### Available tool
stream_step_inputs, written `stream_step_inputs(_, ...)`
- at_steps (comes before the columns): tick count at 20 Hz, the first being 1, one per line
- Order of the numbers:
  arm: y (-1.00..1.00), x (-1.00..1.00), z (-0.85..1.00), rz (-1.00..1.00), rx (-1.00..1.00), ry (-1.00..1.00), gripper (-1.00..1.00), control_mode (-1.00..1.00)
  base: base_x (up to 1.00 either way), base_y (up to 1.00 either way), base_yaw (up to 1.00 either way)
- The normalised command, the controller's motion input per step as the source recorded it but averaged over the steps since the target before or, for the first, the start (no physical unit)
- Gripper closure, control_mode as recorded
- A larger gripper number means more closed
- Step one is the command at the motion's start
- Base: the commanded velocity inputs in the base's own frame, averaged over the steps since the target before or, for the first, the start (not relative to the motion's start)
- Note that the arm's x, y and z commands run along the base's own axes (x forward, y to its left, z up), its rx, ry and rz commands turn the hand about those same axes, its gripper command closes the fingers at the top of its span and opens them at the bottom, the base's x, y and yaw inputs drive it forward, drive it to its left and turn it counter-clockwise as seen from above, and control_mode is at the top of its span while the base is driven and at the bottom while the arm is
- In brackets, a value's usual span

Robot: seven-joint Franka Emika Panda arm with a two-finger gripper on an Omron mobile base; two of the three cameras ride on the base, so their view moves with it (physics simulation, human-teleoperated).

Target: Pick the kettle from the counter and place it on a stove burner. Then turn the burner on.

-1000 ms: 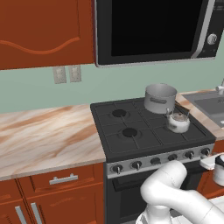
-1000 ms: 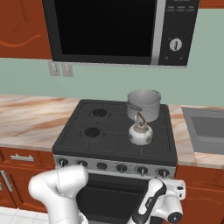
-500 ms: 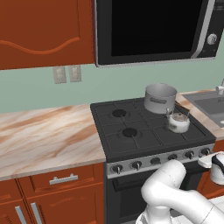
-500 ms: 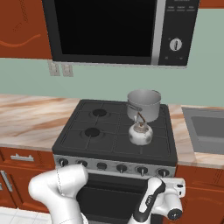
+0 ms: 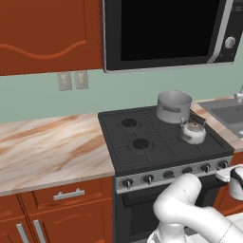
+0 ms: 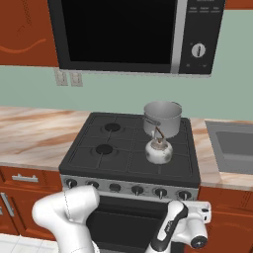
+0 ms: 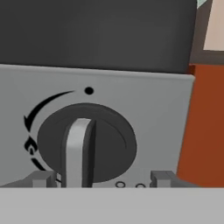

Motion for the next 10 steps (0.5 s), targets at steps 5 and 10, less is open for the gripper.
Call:
stream_step_inputs(5, 0.0, 0.0, 0.02, 0.0, 0.0, -0.04, -1.0, -1.0, 0.0, 0.0, 0.0)
stream_step_inputs(10, 0.0, 0.0, 0.01, 0.0, 0.0, -0.09, -1.0, -1.0, 0.0, 0.0, 0.0)
